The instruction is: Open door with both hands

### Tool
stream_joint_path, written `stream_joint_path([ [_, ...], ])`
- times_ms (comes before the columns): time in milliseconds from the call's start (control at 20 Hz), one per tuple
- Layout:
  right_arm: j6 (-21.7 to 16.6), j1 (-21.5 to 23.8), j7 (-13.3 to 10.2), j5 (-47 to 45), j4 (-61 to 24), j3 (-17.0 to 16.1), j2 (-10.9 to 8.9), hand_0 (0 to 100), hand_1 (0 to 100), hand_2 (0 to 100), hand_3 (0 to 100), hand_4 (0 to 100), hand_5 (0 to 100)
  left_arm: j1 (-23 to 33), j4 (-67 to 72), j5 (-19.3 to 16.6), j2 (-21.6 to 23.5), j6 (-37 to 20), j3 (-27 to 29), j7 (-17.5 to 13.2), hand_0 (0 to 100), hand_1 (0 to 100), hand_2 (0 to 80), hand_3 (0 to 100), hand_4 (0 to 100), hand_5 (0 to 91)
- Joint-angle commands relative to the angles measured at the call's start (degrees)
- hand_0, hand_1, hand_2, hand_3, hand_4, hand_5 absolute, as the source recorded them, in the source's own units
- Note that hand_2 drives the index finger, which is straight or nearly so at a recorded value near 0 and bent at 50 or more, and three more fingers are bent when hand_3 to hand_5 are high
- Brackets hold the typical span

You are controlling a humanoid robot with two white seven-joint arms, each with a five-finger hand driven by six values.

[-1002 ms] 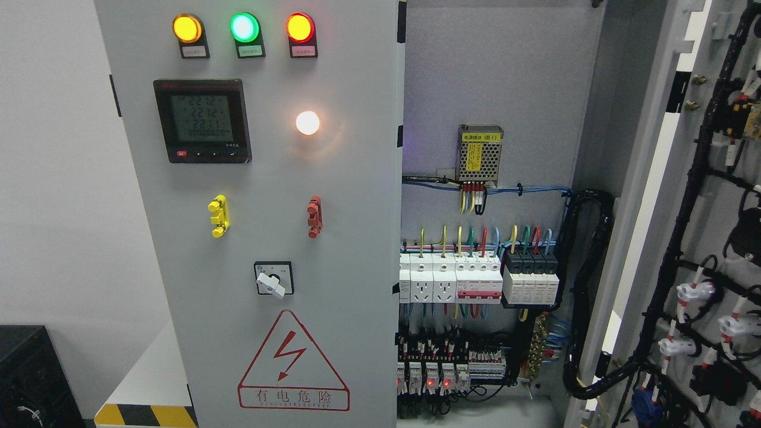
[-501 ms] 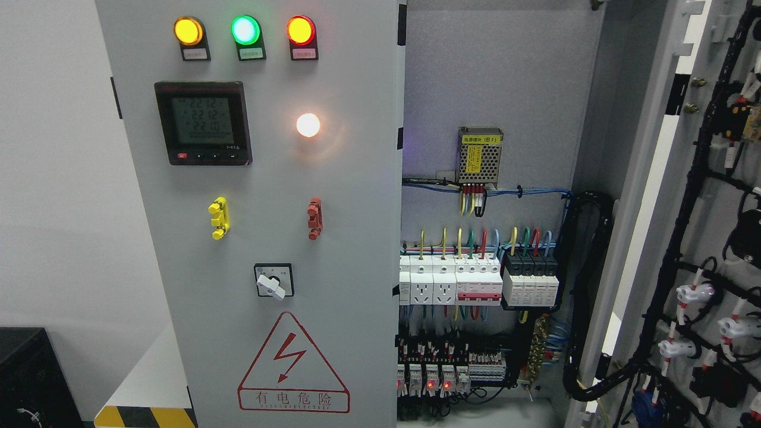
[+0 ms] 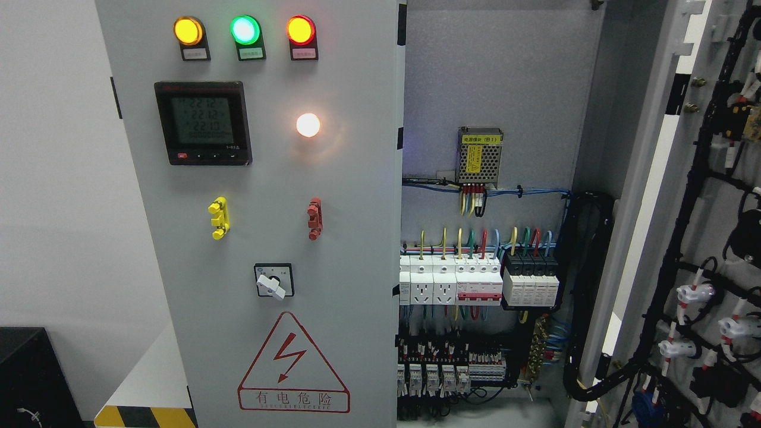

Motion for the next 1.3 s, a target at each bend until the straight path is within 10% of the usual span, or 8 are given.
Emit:
stream_joint_path([
  [0, 0.0, 0.1, 0.0, 1.8, -0.1, 1.6, 0.0, 0, 0, 0, 0, 0, 0, -0.9, 11.8, -1.1, -5.0, 0.4, 11.9, -0.9, 0, 0, 0.0, 0, 0, 0.0],
  [200, 0.0, 0.9, 0.0, 1.6, -13.5, 2.1, -0.61, 0, 0, 0, 0, 0, 0, -1.3, 11.8, 4.8, -5.5, 0.2, 1.0, -2.6, 0, 0, 0.0, 0, 0, 0.0],
  [451, 0.0, 20.0, 0.0, 1.6, -68.2, 2.4, -1.75, 0, 0, 0, 0, 0, 0, -1.5, 10.8, 8.0, -5.9, 0.1, -4.9, -2.5, 0, 0, 0.0, 0, 0, 0.0],
  [751, -5.3, 35.0, -0.1, 1.6, -108.1, 9.9, -12.54, 0, 0, 0, 0, 0, 0, -3.3, 10.8, 8.0, -7.9, 0.1, -5.7, -2.8, 0, 0, 0.0, 0, 0, 0.0],
  [851, -15.1, 37.9, -0.1, 1.6, -112.2, 12.4, -16.86, 0, 0, 0, 0, 0, 0, -3.6, 10.8, 8.0, -8.7, 0.1, -5.6, -2.8, 0, 0, 0.0, 0, 0, 0.0],
  [1002, -33.2, 37.9, -0.2, 1.6, -111.8, 13.3, -18.37, 0, 0, 0, 0, 0, 0, -4.1, 10.7, 8.0, -9.7, 0.1, -5.6, -2.8, 0, 0, 0.0, 0, 0, 0.0],
  [1252, -34.8, 29.9, -0.2, 1.5, -111.9, 14.1, -18.37, 0, 0, 0, 0, 0, 0, -4.3, 10.7, 8.0, -9.8, 0.1, -5.5, -2.8, 0, 0, 0.0, 0, 0, 0.0],
])
